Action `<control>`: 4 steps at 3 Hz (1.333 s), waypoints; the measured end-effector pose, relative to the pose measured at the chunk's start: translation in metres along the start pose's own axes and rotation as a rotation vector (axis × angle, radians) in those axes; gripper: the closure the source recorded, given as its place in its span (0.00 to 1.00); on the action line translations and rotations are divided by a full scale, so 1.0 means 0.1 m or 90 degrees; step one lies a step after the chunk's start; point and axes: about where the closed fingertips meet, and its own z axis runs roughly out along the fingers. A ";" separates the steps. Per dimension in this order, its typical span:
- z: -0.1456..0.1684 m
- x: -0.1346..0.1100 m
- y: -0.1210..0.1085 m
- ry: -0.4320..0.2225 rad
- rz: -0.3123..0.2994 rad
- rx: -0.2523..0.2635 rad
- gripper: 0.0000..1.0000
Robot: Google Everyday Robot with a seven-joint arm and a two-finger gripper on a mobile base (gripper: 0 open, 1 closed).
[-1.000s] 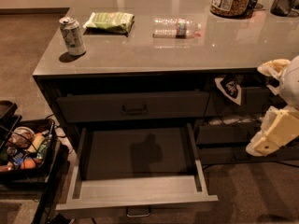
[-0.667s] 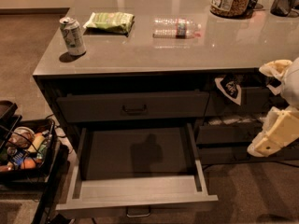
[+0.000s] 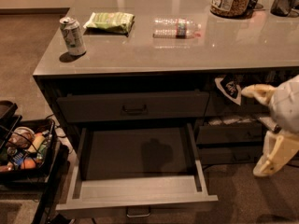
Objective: Close middle drawer
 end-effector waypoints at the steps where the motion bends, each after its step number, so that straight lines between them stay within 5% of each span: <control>1: 0.41 0.34 0.15 -0.022 -0.041 -0.016 0.00; 3: 0.51 0.33 0.23 -0.016 -0.066 -0.025 0.00; 4: 0.96 0.40 0.38 -0.036 -0.076 -0.041 0.00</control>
Offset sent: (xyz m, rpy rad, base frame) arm -0.0053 -0.0119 -0.0474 0.0159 -0.0038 0.0684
